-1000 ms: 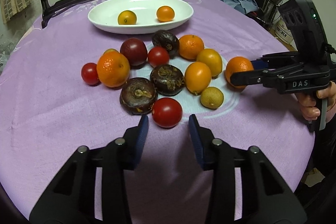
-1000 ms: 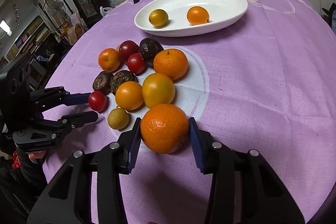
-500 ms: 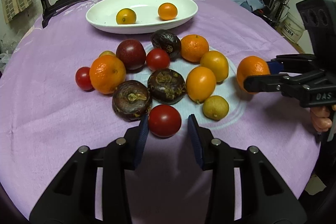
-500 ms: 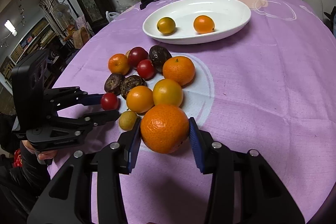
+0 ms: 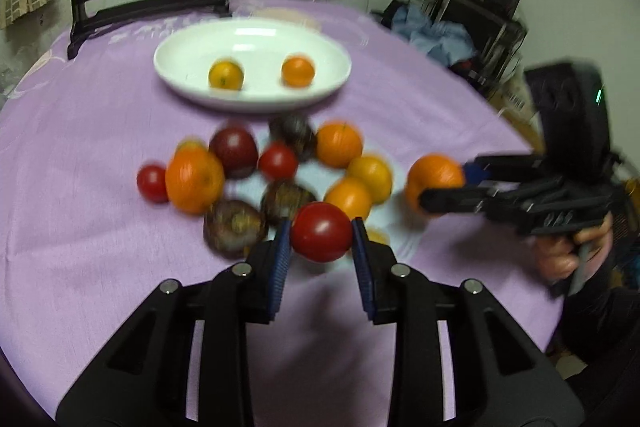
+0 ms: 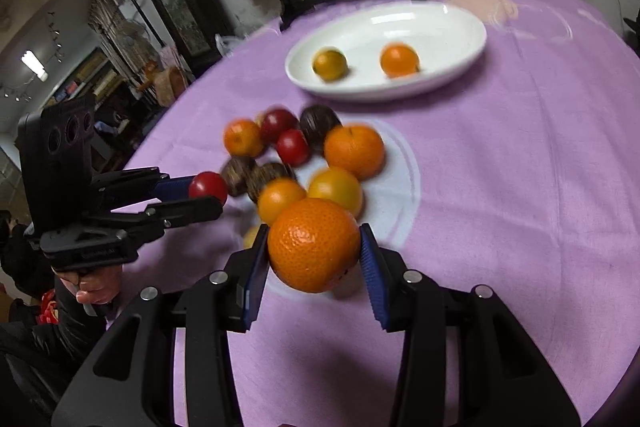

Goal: Organize fruits
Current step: 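Grasp another orange with the right tool while the left tool grasps a red tomato, then carry both fruits onto the white plate and open both tools, then withdraw both tools back toward the fruit cluster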

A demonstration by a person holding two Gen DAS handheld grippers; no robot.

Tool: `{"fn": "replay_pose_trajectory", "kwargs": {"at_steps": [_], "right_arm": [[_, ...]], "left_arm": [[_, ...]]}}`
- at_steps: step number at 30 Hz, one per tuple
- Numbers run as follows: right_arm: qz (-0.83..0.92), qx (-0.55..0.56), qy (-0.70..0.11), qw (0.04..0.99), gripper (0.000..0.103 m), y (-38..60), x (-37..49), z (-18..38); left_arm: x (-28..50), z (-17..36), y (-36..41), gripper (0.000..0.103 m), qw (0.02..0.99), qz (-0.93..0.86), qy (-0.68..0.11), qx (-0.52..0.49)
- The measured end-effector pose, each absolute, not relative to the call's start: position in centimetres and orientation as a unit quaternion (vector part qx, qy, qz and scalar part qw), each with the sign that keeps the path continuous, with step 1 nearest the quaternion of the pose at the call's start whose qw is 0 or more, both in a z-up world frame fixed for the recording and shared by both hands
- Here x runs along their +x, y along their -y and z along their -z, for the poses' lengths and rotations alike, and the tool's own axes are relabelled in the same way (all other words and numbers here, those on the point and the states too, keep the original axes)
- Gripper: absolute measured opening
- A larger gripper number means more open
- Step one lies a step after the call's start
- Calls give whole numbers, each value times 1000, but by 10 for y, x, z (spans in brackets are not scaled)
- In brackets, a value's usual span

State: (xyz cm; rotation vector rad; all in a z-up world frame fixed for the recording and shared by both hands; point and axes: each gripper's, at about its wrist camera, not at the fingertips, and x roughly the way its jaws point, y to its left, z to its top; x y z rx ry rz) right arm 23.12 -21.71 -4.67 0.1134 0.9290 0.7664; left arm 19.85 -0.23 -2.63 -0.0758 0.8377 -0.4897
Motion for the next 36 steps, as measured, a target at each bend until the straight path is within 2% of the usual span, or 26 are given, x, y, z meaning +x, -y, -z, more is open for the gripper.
{"fn": "replay_pose_trajectory", "kwargs": {"at_steps": [4, 8, 13, 18, 20, 21, 22, 23, 29, 36], "right_arm": [[-346, 73, -392, 849, 44, 210, 251, 26], [-283, 126, -353, 883, 44, 209, 307, 13], [-228, 122, -359, 897, 44, 209, 361, 28], [-221, 121, -385, 888, 45, 206, 389, 45], [-217, 115, -387, 889, 54, 205, 386, 47], [-216, 111, -391, 888, 65, 204, 384, 45], [-220, 111, -388, 888, 69, 205, 380, 41], [-224, 111, -383, 889, 69, 208, 374, 36], [-272, 98, -332, 898, 69, 211, 322, 0], [-300, 51, -368, 879, 69, 201, 273, 18]], "left_arm": [[241, -7, 0, 31, 897, 223, -375, -65], [293, -23, 1, 31, 919, 155, -360, -45], [356, -10, -15, 31, 914, 106, -382, -82], [387, 8, -26, 31, 905, 83, -409, -88], [390, 13, -26, 33, 900, 81, -419, -89], [389, 15, -27, 39, 900, 77, -421, -87], [386, 14, -27, 61, 901, 74, -419, -83], [379, 9, -28, 77, 907, 67, -408, -80], [329, -17, -44, 93, 926, 57, -364, -83], [263, -3, -59, 95, 922, 47, -372, -90]]}}
